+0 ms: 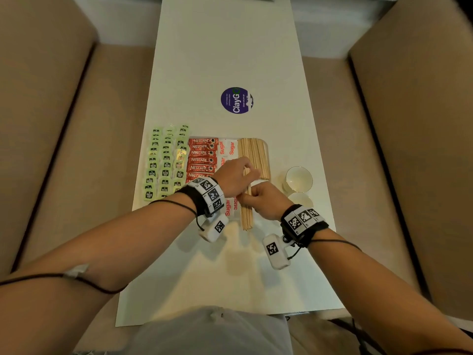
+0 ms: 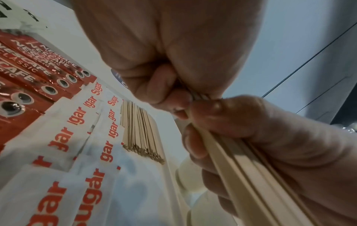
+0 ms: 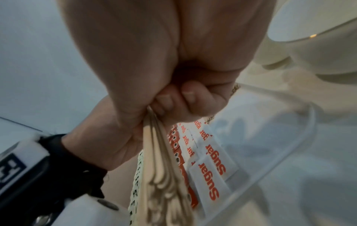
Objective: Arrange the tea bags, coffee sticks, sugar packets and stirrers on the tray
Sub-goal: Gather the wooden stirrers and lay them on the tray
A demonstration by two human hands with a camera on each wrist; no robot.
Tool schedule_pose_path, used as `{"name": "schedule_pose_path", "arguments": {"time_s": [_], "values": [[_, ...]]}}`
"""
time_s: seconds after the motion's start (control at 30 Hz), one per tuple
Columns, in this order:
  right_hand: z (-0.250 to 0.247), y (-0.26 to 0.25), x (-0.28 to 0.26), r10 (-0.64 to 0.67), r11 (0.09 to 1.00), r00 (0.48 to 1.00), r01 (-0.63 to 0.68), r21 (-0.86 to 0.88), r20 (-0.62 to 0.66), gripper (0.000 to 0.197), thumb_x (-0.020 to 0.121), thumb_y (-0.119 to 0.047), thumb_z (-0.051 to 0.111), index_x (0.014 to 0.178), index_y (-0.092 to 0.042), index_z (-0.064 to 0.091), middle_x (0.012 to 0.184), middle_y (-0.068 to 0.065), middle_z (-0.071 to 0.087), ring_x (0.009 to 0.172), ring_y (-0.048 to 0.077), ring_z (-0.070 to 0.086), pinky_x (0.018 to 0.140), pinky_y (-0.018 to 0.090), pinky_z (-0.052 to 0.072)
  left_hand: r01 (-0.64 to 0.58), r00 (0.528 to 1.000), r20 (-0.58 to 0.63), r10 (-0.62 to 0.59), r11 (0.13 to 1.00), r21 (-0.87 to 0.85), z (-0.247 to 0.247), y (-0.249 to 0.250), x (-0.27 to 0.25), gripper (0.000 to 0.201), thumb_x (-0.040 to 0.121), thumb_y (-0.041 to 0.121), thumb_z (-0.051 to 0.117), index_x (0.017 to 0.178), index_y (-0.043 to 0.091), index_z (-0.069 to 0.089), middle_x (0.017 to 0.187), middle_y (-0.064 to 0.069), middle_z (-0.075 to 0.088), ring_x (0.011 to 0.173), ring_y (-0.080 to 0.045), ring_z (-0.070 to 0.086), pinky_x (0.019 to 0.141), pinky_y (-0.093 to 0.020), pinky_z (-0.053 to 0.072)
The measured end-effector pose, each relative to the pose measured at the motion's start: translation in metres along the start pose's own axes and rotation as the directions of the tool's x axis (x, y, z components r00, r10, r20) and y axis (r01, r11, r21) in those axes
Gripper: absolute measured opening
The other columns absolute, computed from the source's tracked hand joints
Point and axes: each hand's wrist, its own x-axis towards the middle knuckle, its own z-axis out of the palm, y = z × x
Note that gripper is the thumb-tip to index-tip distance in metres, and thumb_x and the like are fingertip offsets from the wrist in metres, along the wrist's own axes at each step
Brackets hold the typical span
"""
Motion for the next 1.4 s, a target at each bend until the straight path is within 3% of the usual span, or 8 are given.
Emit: {"name": "schedule_pose_path", "arguments": {"time_s": [0.1, 0.17, 0.3, 0.5, 1.07, 1.17, 1.3, 1.4], "values": [[-0.01, 0.001, 0.015, 0.021, 0.998, 0.996, -0.026, -0.054, -0.082, 0.046, 0.093, -0.036, 0.07, 0.061, -0.008, 0.052, 0.056, 0.009, 0.045, 0.048, 0.016, 0.035, 0.045, 0.025, 0.029, 0.051, 0.997, -0.052, -0.055, 0.995, -0.086, -0.004, -0.003, 0.008, 0.04, 0.099, 0.06, 0.04, 0.103, 0.024, 0.055, 0.066, -0.004, 0.067, 0.055, -0.022, 0.062, 0.053, -0.035, 0.049], [-0.017, 0.006, 0.026, 0.058, 0.992, 0.987, -0.073, -0.1, -0.148, 0.046, 0.093, -0.039, 0.068, 0.06, -0.012, 0.05, 0.057, 0.008, 0.052, 0.049, 0.016, 0.041, 0.046, 0.025, 0.033, 0.076, 0.994, -0.071, -0.082, 0.994, -0.077, -0.007, -0.008, 0.012, 0.034, 0.1, 0.054, 0.04, 0.104, 0.023, 0.056, 0.075, -0.005, 0.069, 0.062, -0.026, 0.065, 0.059, -0.04, 0.053], [-0.02, 0.017, 0.046, 0.128, 0.975, 0.973, -0.159, -0.158, -0.193, 0.04, 0.091, -0.039, 0.067, 0.063, -0.013, 0.054, 0.057, 0.002, 0.051, 0.052, 0.017, 0.045, 0.051, 0.027, 0.038, 0.114, 0.993, 0.004, -0.116, 0.981, 0.156, -0.003, -0.027, 0.013, 0.024, 0.096, 0.034, 0.054, 0.114, 0.021, 0.061, 0.099, 0.0, 0.069, 0.082, -0.017, 0.065, 0.074, -0.037, 0.058], [-0.008, 0.022, 0.061, 0.16, 0.955, 0.973, -0.195, -0.223, -0.168, 0.04, 0.091, -0.034, 0.067, 0.063, -0.01, 0.051, 0.061, 0.007, 0.047, 0.056, 0.019, 0.044, 0.051, 0.028, 0.034, 0.029, 0.989, 0.123, -0.082, 0.924, 0.381, 0.018, -0.044, 0.008, 0.051, 0.086, 0.042, 0.067, 0.132, 0.022, 0.056, 0.125, -0.002, 0.056, 0.107, -0.023, 0.06, 0.086, -0.036, 0.051], [-0.002, 0.031, 0.071, 0.227, 0.925, 0.963, -0.261, -0.275, -0.148, 0.045, 0.093, -0.039, 0.064, 0.06, -0.013, 0.049, 0.056, 0.001, 0.048, 0.051, 0.016, 0.047, 0.049, 0.026, 0.035, 0.007, 0.99, 0.126, -0.069, 0.9, 0.435, 0.037, -0.045, 0.013, 0.048, 0.082, 0.034, 0.075, 0.12, 0.01, 0.058, 0.114, -0.008, 0.053, 0.101, -0.028, 0.057, 0.079, -0.038, 0.048], [-0.005, 0.033, 0.071, 0.239, 0.914, 0.958, -0.277, -0.297, -0.158, 0.04, 0.093, -0.041, 0.064, 0.067, -0.012, 0.053, 0.062, 0.001, 0.054, 0.058, 0.019, 0.054, 0.051, 0.027, 0.038, 0.004, 0.987, 0.14, -0.073, 0.898, 0.441, 0.036, -0.045, 0.013, 0.052, 0.082, 0.034, 0.075, 0.124, 0.009, 0.057, 0.118, -0.01, 0.053, 0.104, -0.03, 0.057, 0.082, -0.04, 0.05], [-0.007, 0.036, 0.072, 0.253, 0.896, 0.953, -0.295, -0.331, -0.165, 0.037, 0.092, -0.044, 0.066, 0.087, -0.008, 0.063, 0.079, 0.006, 0.066, 0.075, 0.024, 0.066, 0.068, 0.035, 0.057, 0.004, 0.985, 0.155, -0.08, 0.899, 0.437, 0.037, -0.043, 0.013, 0.054, 0.083, 0.033, 0.075, 0.127, 0.007, 0.056, 0.123, -0.011, 0.051, 0.108, -0.03, 0.056, 0.086, -0.04, 0.049], [-0.008, 0.037, 0.071, 0.256, 0.888, 0.949, -0.305, -0.344, -0.182, 0.035, 0.091, -0.044, 0.067, 0.092, -0.009, 0.064, 0.083, 0.006, 0.068, 0.076, 0.023, 0.067, 0.066, 0.032, 0.056, 0.0, 0.986, 0.151, -0.074, 0.896, 0.443, 0.039, -0.041, 0.012, 0.053, 0.082, 0.033, 0.076, 0.125, 0.008, 0.056, 0.121, -0.01, 0.051, 0.107, -0.03, 0.056, 0.084, -0.038, 0.047]]}}
